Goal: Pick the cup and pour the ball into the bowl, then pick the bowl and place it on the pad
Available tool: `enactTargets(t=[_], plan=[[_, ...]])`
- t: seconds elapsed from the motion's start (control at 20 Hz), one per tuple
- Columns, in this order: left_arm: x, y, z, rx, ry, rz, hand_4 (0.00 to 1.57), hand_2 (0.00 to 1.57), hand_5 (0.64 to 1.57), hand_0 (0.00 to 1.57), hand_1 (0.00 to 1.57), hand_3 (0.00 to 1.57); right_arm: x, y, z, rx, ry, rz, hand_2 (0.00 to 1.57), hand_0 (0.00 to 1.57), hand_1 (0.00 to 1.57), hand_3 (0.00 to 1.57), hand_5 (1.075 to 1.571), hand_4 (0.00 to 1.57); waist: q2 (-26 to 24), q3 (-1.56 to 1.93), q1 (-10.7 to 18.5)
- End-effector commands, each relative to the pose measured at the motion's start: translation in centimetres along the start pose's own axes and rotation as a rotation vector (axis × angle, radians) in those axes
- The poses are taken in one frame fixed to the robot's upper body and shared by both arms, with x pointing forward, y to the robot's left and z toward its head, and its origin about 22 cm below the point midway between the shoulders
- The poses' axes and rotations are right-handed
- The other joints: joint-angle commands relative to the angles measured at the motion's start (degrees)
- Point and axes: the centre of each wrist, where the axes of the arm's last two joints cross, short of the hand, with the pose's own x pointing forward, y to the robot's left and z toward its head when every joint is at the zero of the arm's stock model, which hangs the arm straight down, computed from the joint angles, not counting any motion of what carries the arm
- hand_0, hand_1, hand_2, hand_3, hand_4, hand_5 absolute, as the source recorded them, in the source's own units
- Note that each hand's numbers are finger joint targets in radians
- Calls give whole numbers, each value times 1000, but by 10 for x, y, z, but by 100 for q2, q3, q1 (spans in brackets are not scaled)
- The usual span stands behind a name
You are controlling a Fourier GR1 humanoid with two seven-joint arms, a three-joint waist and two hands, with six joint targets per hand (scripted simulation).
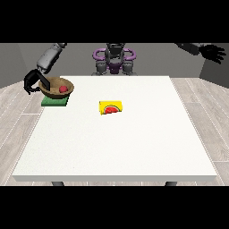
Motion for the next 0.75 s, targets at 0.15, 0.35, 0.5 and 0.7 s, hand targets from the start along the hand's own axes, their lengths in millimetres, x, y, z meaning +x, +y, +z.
enactTargets(t=[0.15, 0.35, 0.5, 0.7], plan=[[-8, -1, 8, -17, -7, 7, 1180, 0, 1551, 0, 0, 0, 14, -3, -9, 55, 25, -28, 425, 0, 0, 649, 1460, 0, -32, -1, 55], [-6, -45, -4, -92, 110, -2, 1078, 0, 1567, 0, 0, 0, 2, 6, -7, 75, 94, 22, 0, 0, 0, 119, 1369, 0, -702, 7, 20], [-12, -109, -2, -199, 117, 79, 902, 0, 1559, 0, 0, 0, -4, -28, -11, 59, 150, 60, 0, 0, 0, 0, 1354, 0, -982, 15, 265], [-61, -102, 41, -121, 340, 16, 902, 0, 1559, 0, 0, 0, 33, 52, -1, 285, 62, -4, 0, 0, 0, 0, 1434, 476, -2222, -13, -318]])
